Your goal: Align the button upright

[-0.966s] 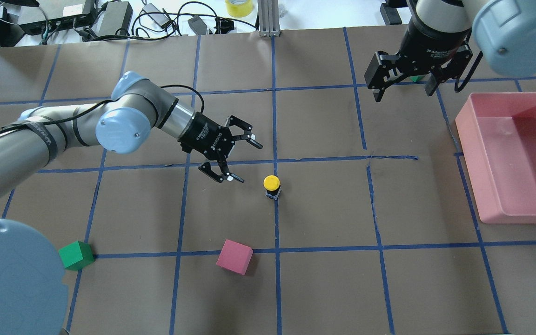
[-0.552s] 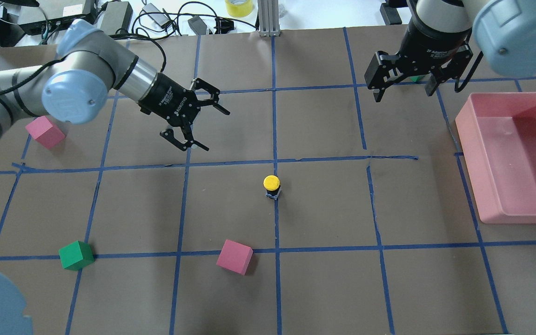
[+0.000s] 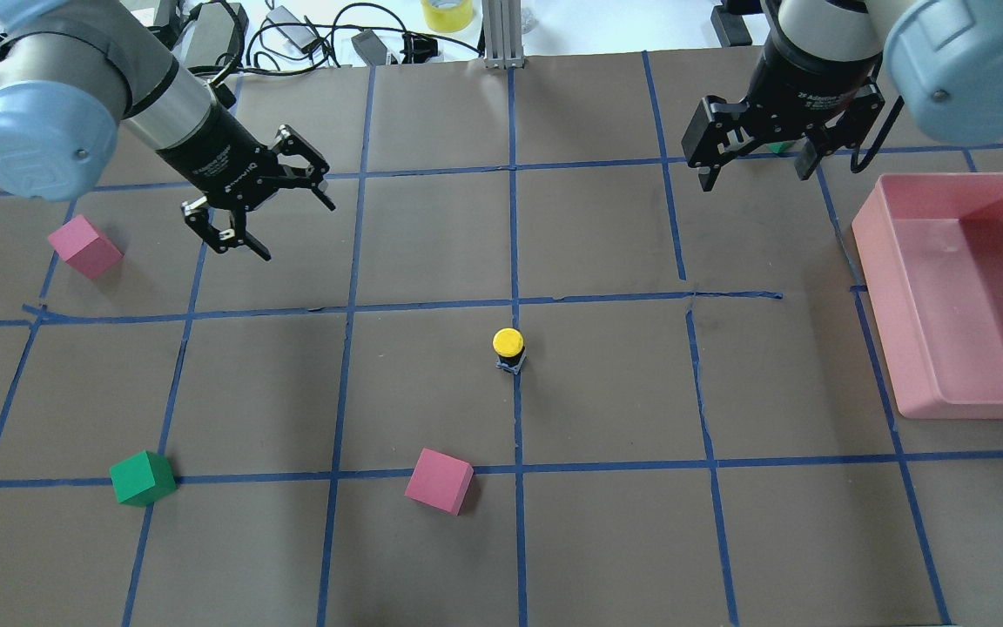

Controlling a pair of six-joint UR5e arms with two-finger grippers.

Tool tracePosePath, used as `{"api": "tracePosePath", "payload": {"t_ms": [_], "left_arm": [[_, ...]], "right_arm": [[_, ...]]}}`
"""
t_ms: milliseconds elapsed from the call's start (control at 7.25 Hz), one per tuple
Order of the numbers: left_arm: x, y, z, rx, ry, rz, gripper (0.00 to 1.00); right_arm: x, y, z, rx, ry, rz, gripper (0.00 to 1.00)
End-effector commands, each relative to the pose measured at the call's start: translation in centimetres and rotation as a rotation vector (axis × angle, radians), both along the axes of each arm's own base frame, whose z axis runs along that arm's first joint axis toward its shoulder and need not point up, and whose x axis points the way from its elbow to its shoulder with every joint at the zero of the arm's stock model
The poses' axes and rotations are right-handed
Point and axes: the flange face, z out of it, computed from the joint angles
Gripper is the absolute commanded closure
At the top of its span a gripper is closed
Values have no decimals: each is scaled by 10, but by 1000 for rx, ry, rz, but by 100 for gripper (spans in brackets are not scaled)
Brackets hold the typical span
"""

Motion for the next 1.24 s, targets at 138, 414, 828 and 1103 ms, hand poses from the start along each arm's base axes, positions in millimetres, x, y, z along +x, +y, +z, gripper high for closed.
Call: {"api": "tracePosePath", "payload": {"t_ms": [138,414,828,1103], "left_arm": [[0,44,80,-137,-127,-208,0],[4,60,103,-166,-197,-229,0],[3,78,113,-164,-229,-393,0],[-19,82,112,-168,-224,-434,0]], "right_arm": [[0,0,0,0,0,-2,0],[0,0,0,0,0,-1,0],[0,0,0,0,0,1,0],[0,0,0,0,0,-1,0]]}}
